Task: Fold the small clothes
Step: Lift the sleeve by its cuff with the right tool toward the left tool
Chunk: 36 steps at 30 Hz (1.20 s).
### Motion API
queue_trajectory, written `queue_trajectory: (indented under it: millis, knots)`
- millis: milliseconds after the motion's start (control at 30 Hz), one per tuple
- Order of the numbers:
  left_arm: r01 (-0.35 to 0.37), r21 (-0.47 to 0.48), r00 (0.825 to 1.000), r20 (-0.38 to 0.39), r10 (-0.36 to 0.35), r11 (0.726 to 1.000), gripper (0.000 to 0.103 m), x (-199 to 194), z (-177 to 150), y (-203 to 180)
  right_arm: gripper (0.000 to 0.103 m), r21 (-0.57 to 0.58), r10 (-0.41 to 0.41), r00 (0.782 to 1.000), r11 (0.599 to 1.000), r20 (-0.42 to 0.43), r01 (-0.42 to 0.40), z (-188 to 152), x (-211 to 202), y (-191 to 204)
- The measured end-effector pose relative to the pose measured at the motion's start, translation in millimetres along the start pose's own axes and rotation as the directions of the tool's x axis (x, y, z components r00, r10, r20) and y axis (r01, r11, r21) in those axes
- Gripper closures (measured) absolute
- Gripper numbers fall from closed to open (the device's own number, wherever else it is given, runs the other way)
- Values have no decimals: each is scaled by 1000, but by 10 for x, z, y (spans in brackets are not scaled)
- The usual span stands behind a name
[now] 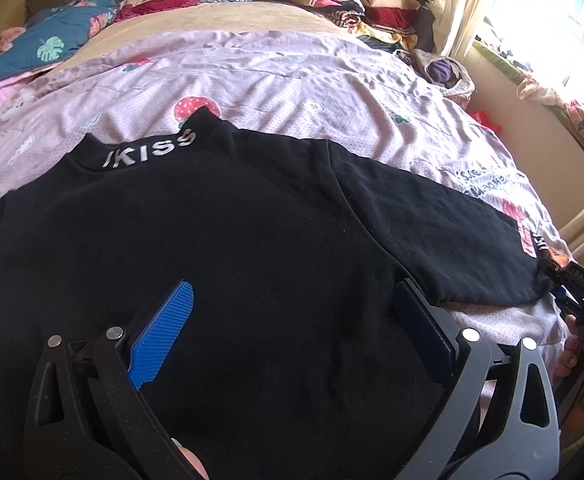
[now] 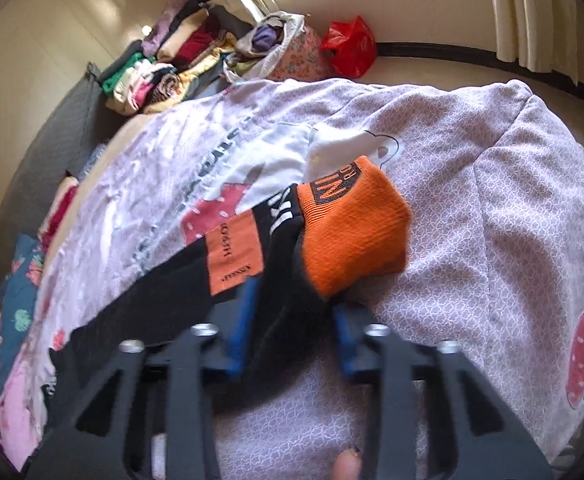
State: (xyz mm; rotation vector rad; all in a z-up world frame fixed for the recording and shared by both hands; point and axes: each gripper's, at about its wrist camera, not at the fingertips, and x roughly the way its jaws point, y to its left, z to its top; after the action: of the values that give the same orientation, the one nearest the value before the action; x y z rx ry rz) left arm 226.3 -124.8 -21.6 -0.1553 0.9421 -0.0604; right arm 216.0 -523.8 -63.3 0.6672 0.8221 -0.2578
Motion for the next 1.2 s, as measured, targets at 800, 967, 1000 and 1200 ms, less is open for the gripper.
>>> queue_trajectory:
  millis: [800,967,1000,1200]
  knots:
    - [57,-141,995,94,-44,988,9,-653,11,890,91,-335,256,957,921,138,-199,-257,-936,1357]
    - [74,-171,992,109,-56,982,9,-751,27,1079,91,-409,287,951,886,116,-217,-459,-1032,1738]
    - [84,-178,992,112,-65,980,9,-766,30,1128,91,-420,289,951,880,110,-219,-501,-1042,1802]
    - [124,-218,988,117,-100,968,9,-812,28,1330,91,-493,310,948,838,78,-233,-762,-1074,2188]
